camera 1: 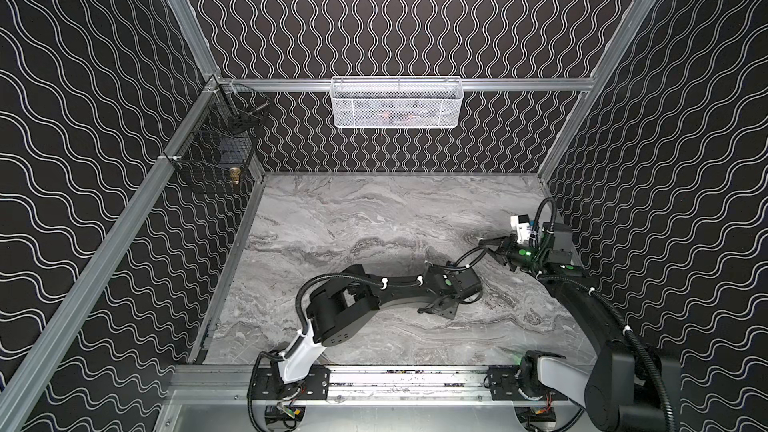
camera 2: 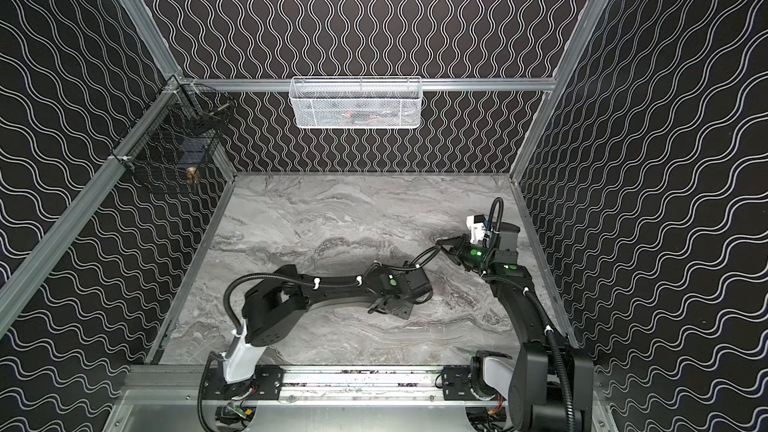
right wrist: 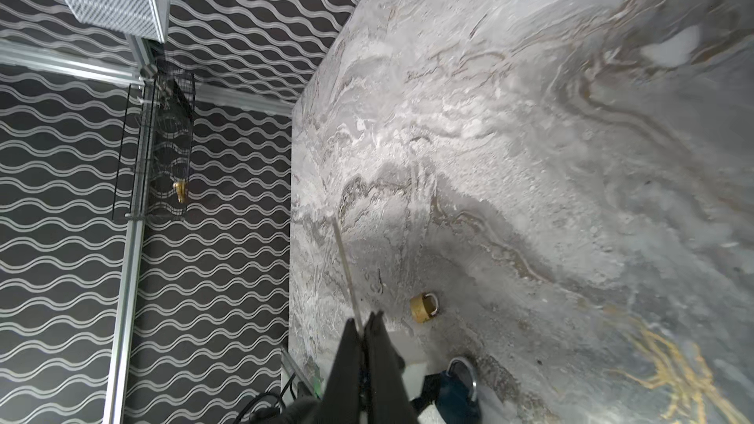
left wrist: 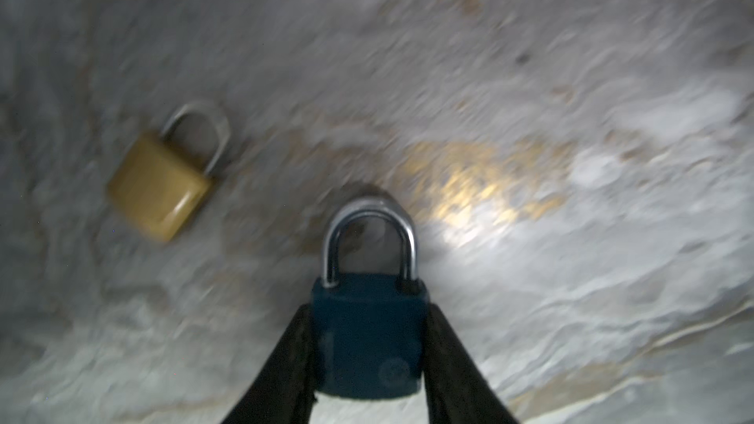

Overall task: Unlock with the key
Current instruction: 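Lower the left gripper onto the blue padlock and close on its body, then lift the blue padlock with the left gripper while the right gripper moves toward it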

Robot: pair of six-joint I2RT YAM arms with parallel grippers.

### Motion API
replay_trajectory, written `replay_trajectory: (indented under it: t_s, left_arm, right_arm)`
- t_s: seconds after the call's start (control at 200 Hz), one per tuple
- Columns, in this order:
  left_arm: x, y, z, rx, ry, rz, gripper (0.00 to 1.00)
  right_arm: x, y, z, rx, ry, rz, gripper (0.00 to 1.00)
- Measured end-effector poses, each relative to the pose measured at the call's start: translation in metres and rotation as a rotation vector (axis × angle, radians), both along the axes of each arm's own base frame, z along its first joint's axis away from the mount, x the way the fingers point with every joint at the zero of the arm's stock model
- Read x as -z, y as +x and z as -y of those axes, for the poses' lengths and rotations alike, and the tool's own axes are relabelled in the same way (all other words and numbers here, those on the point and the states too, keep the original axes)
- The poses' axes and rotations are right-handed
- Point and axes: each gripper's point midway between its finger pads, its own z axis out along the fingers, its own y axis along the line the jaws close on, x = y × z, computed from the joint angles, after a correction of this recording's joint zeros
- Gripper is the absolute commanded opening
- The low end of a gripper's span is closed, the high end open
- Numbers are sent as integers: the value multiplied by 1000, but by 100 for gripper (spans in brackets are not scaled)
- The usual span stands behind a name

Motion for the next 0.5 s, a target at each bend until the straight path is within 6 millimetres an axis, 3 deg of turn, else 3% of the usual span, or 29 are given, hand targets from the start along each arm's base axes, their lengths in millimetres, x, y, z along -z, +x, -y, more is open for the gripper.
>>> replay_trajectory:
  t_s: [0.2, 0.36, 0.5]
  left_arm:
    - [-1, -23, -56, -103, 52, -41, 38]
    - [-1, -38, -98, -200, 104, -68, 43]
    - [1, -45, -120, -260, 113, -96, 49]
  right_arm:
    - [12, -10, -25, -78, -11, -28, 0]
    - [26, -31, -67, -209, -41, -57, 0]
    - [42, -51, -91, -297, -61, -97, 0]
